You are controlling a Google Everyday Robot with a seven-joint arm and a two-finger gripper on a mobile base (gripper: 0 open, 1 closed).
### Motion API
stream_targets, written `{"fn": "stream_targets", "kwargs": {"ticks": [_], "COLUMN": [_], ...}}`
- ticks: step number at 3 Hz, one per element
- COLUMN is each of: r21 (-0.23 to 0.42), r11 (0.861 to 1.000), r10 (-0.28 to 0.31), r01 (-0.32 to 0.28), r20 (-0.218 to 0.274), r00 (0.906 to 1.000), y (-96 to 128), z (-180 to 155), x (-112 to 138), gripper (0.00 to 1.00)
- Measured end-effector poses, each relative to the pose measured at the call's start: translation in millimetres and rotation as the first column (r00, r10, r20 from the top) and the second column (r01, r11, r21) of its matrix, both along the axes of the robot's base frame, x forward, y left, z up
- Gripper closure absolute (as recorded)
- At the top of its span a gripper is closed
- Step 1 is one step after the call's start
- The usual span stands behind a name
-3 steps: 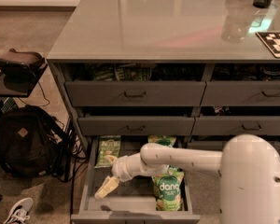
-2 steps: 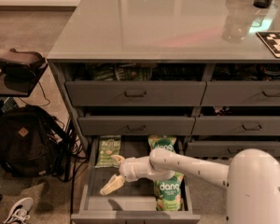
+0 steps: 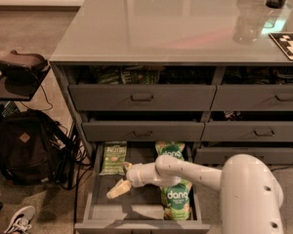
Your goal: Pick green jalapeno chip bag from bottom drawer and place on counter
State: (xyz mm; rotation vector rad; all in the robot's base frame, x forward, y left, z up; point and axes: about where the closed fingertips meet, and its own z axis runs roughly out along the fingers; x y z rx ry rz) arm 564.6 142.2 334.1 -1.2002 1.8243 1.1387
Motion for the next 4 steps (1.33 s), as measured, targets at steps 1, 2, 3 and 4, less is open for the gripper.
{"fn": "stream_targets", "kwargs": {"ticks": [1,2,3,4], "r21": [-0.158,-0.295,-0.353,-0.344], "r11": [0.987,0.951,0.926,0.928], "r10": [-0.032,-0.087,-0.146,-0.184], "r01": [0.035,0.091,0.132,0.146], "r20": [0.020,0.027,-0.013,-0.080], "r00": [0.9993,0.9959,0.9893,0.9797], "y": [3.4,-3.0,-14.1,-19.3], "z": [-18.6,-38.7,-62.5,-87.0], "x": [21.6,51.8,76.7,93.8], "gripper": [0.00,0.00,0.00,0.00]}}
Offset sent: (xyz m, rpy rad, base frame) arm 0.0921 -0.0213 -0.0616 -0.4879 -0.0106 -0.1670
